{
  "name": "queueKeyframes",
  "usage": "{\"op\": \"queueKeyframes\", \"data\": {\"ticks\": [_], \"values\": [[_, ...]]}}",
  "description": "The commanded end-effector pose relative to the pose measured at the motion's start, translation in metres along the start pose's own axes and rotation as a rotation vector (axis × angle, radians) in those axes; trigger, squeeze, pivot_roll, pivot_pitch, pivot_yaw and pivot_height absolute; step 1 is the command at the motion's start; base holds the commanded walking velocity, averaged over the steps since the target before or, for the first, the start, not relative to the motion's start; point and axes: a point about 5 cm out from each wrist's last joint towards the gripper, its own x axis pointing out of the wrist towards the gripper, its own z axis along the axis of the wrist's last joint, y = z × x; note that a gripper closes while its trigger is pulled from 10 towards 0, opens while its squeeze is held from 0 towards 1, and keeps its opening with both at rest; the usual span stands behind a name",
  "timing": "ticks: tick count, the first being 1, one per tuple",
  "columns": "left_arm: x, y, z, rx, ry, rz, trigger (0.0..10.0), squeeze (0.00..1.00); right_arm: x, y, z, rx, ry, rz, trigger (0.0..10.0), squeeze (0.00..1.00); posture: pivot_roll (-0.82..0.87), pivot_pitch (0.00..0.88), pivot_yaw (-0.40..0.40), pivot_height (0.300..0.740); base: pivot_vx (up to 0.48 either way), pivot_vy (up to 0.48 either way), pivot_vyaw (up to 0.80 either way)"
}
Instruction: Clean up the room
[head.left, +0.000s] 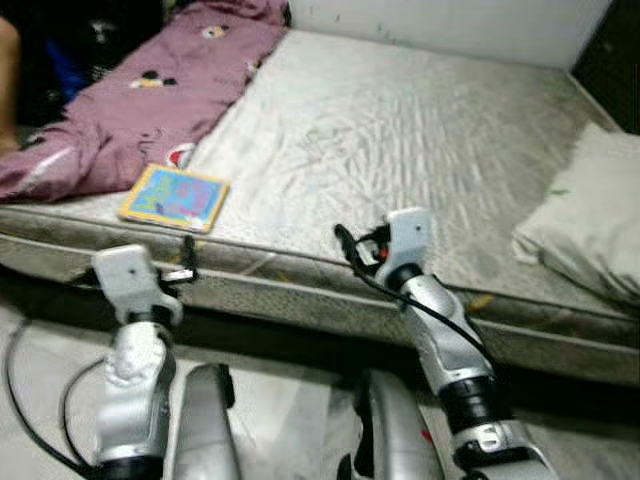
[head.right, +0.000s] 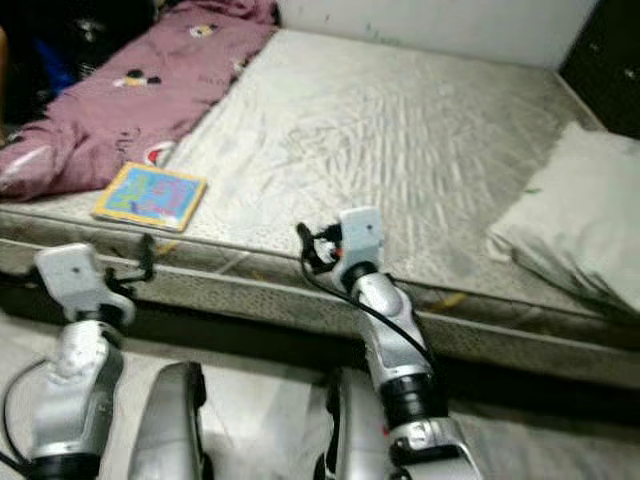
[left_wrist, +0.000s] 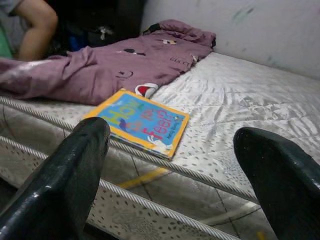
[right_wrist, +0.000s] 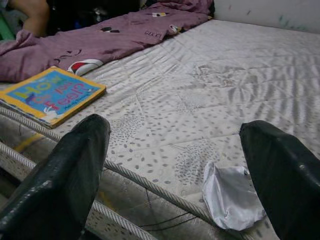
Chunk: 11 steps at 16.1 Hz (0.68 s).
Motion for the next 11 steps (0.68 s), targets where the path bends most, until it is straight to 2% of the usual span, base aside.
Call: {"op": "queueKeyframes", "data": {"ticks": [1,4,11], "values": [[0.0031,-0.0073,0.0054,-0.008,-0.023,-0.022,10.0,0.00,0.0018,-0.0050,0.0072,-0.017,-0.020,-0.015,10.0,0.00,-0.02,0.000,-0.085,0.548,0.000,0.000,0.00],[0.0027,-0.0077,0.0061,-0.009,-0.028,-0.024,10.0,0.00,0.0020,-0.0042,0.0077,-0.023,-0.021,-0.008,10.0,0.00,-0.02,0.000,-0.086,0.548,0.000,0.000,0.00],[0.0022,-0.0098,0.0041,-0.016,-0.024,-0.032,10.0,0.00,0.0037,-0.0043,0.0097,-0.029,-0.028,-0.006,10.0,0.00,-0.03,0.006,-0.091,0.548,0.349,0.000,0.08]]}}
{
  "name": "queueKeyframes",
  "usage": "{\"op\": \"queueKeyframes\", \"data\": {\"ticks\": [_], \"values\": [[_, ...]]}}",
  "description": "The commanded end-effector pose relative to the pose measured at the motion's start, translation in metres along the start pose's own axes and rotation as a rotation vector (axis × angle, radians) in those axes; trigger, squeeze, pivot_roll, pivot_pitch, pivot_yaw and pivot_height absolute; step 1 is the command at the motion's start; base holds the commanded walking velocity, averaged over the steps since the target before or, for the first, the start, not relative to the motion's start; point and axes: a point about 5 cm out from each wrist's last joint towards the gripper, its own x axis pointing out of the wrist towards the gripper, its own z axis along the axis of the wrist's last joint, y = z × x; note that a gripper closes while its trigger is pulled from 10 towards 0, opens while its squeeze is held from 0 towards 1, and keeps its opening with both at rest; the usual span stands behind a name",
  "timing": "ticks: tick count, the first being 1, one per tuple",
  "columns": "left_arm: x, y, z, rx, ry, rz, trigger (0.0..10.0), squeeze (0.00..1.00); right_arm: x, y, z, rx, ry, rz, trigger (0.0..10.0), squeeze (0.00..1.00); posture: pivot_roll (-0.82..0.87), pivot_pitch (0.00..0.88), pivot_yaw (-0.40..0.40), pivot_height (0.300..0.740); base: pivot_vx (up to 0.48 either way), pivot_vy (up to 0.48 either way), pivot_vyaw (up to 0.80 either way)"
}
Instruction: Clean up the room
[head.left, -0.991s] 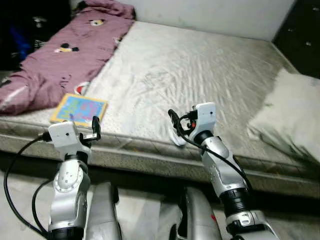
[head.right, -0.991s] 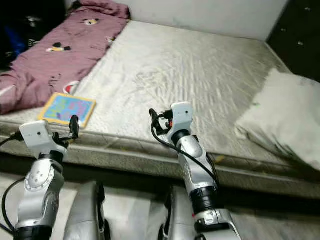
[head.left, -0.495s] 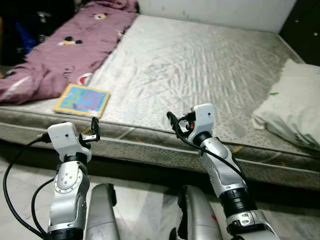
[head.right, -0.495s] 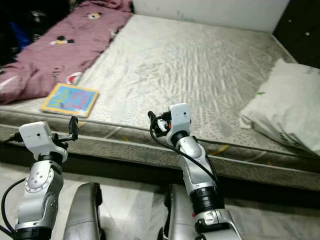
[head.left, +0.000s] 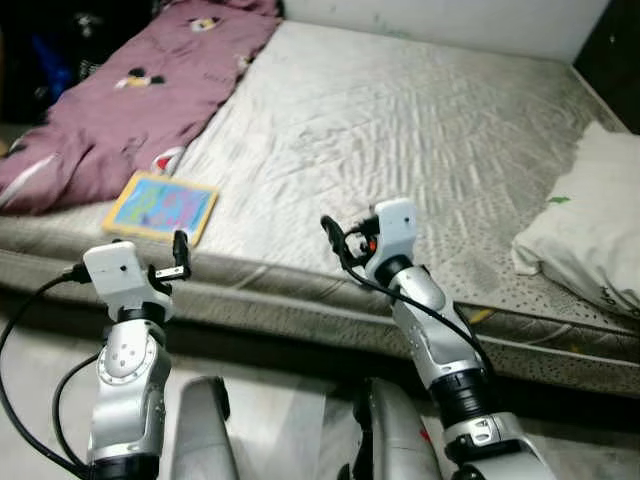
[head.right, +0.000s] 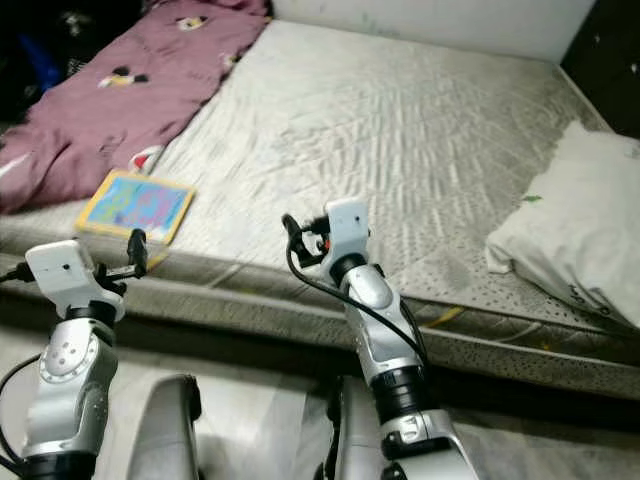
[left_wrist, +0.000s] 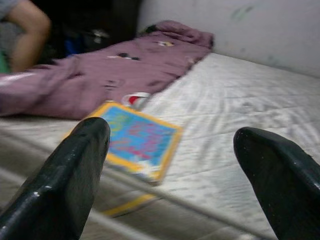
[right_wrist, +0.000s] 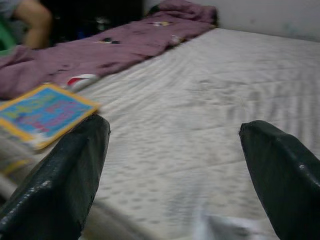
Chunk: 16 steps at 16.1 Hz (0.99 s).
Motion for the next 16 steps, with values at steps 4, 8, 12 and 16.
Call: {"op": "queueKeyframes", "data": {"ticks": [4,8,12,16], "values": [[0.002,-0.007,0.001,-0.005,-0.002,-0.026,10.0,0.00,-0.002,-0.010,-0.001,0.003,0.004,-0.035,10.0,0.00,-0.03,0.006,-0.090,0.548,0.272,0.000,0.00],[0.001,-0.008,-0.002,-0.016,0.015,-0.026,10.0,0.00,-0.004,-0.011,-0.002,0.002,0.005,-0.038,10.0,0.00,-0.05,0.007,-0.078,0.543,0.000,0.000,0.00],[-0.002,-0.011,-0.004,-0.015,0.035,-0.043,10.0,0.00,-0.009,-0.013,-0.010,-0.016,0.049,-0.044,10.0,0.00,-0.04,0.038,-0.083,0.493,0.000,0.000,0.00],[-0.013,-0.009,-0.005,-0.007,0.052,-0.033,10.0,0.00,-0.002,-0.009,-0.022,-0.032,0.140,0.011,10.0,0.00,-0.01,0.077,-0.085,0.488,0.000,0.000,0.00]]}}
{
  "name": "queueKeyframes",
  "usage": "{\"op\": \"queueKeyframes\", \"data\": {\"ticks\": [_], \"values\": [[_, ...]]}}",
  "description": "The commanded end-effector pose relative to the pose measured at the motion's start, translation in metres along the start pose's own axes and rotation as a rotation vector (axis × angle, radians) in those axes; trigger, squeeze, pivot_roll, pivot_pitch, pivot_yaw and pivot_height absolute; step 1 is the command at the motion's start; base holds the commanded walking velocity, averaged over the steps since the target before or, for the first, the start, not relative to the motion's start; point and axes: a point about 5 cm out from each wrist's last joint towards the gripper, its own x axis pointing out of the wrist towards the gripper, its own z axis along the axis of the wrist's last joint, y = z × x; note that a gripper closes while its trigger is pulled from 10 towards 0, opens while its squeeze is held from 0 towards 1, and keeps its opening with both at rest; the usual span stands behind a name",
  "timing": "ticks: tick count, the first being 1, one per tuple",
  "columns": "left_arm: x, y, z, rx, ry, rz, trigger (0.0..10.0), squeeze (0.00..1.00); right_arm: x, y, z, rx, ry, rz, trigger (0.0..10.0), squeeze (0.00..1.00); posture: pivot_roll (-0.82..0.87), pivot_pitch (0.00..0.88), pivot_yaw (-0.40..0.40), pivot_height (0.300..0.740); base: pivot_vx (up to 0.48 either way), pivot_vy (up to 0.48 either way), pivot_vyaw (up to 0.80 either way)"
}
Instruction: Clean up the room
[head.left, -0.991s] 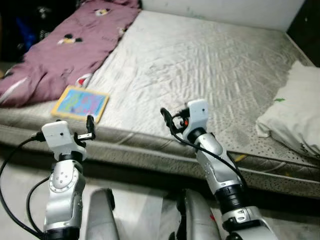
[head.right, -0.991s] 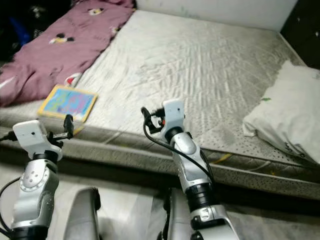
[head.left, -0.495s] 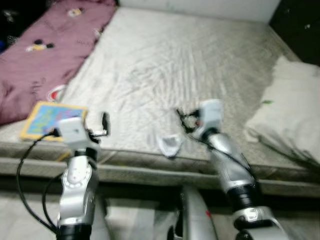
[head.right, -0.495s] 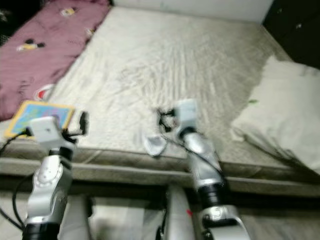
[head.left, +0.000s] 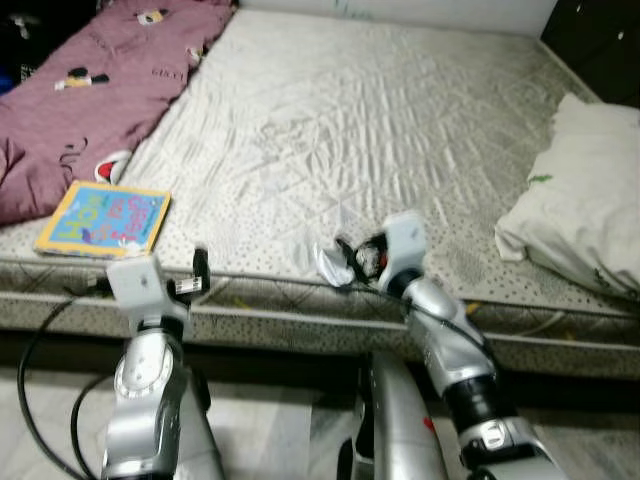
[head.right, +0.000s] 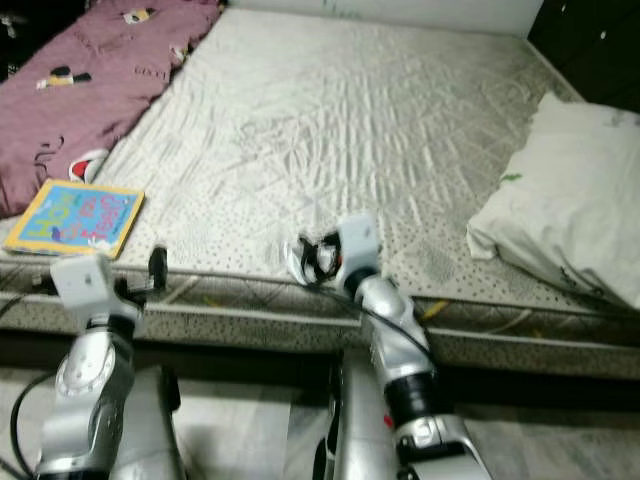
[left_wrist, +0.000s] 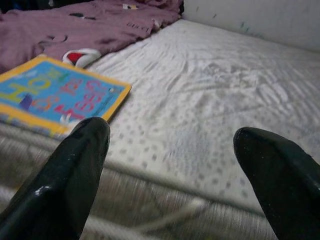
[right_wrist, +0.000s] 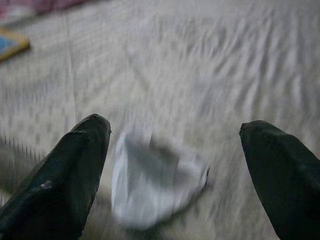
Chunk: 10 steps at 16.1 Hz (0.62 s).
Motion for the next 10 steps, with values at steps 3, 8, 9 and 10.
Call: {"op": "queueKeyframes", "data": {"ticks": [3,8,9,10], "values": [[-0.005,0.004,0.007,0.017,-0.016,0.004,10.0,0.00,0.009,0.005,0.004,-0.048,0.027,0.049,10.0,0.00,0.00,0.089,-0.088,0.488,0.000,0.000,0.00],[-0.010,0.005,0.010,0.022,-0.014,0.008,10.0,0.00,0.021,0.013,0.007,-0.065,0.038,0.086,10.0,0.00,0.02,0.093,-0.086,0.488,0.000,0.000,0.00],[-0.011,0.005,0.012,0.024,-0.015,0.010,10.0,0.00,0.026,0.019,0.008,-0.075,0.038,0.091,10.0,0.00,0.04,0.095,-0.088,0.488,0.000,0.000,0.00],[-0.013,0.006,0.013,0.028,-0.015,0.013,10.0,0.00,0.030,0.024,0.010,-0.078,0.041,0.093,10.0,0.00,0.05,0.102,-0.094,0.488,0.000,0.000,0.00]]}}
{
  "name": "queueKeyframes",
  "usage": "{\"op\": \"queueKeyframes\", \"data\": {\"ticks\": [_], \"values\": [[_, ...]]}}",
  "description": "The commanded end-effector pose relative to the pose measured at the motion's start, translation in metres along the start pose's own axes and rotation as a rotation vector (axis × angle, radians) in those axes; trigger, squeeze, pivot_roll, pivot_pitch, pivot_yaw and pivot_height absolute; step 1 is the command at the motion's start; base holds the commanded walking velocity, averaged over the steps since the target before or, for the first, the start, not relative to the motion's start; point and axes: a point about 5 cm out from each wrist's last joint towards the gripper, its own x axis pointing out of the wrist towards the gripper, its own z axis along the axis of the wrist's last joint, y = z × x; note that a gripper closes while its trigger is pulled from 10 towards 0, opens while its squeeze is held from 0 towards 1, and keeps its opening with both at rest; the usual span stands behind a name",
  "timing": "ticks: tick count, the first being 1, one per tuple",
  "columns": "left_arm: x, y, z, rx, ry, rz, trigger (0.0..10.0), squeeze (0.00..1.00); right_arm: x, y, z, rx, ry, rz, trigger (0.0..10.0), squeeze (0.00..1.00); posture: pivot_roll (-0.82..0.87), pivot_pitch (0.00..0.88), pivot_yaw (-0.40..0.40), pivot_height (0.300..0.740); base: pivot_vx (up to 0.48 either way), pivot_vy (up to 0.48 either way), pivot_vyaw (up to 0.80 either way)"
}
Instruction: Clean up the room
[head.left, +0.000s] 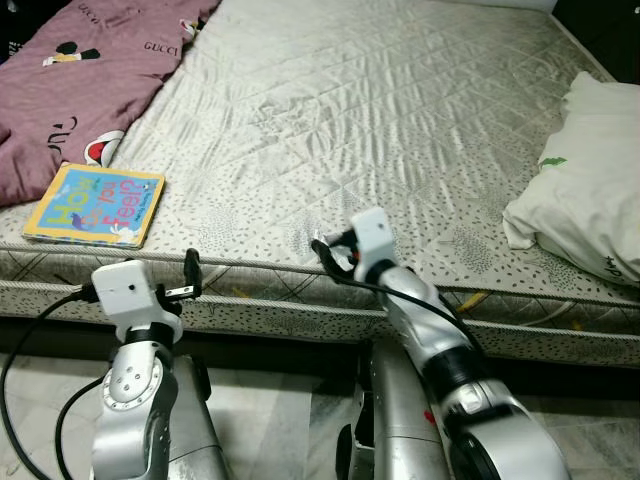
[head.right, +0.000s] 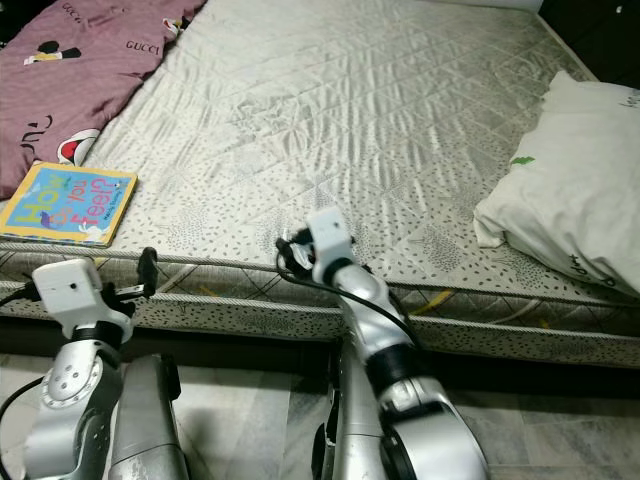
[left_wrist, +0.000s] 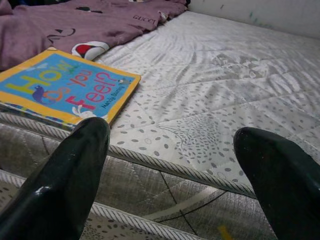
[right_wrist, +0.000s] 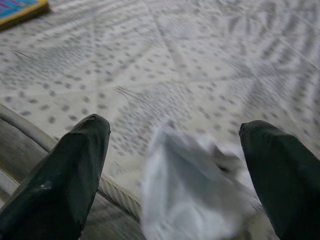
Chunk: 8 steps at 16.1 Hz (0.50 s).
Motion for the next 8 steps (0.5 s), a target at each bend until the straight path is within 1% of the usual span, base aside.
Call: {"op": "queueKeyframes", "data": {"ticks": [1,2,4,8], "values": [[-0.004,0.002,0.001,0.014,0.008,0.008,10.0,0.00,0.003,0.001,-0.001,-0.015,0.010,-0.007,10.0,0.00,0.07,0.111,-0.106,0.488,0.000,0.000,0.00],[-0.009,0.006,0.002,0.019,0.011,0.029,10.0,0.00,0.005,0.004,-0.002,-0.029,0.023,-0.011,10.0,0.00,0.07,0.111,-0.106,0.488,0.000,0.000,0.00],[-0.015,0.013,0.002,0.024,0.016,0.056,10.0,0.00,0.008,0.003,-0.002,-0.050,0.036,-0.039,10.0,0.00,0.10,0.124,-0.122,0.488,0.000,0.000,0.00],[-0.020,0.014,0.004,0.031,0.013,0.068,10.0,0.00,0.013,-0.008,0.013,-0.053,-0.026,-0.139,10.0,0.00,0.11,0.140,-0.125,0.488,0.000,0.000,0.00]]}}
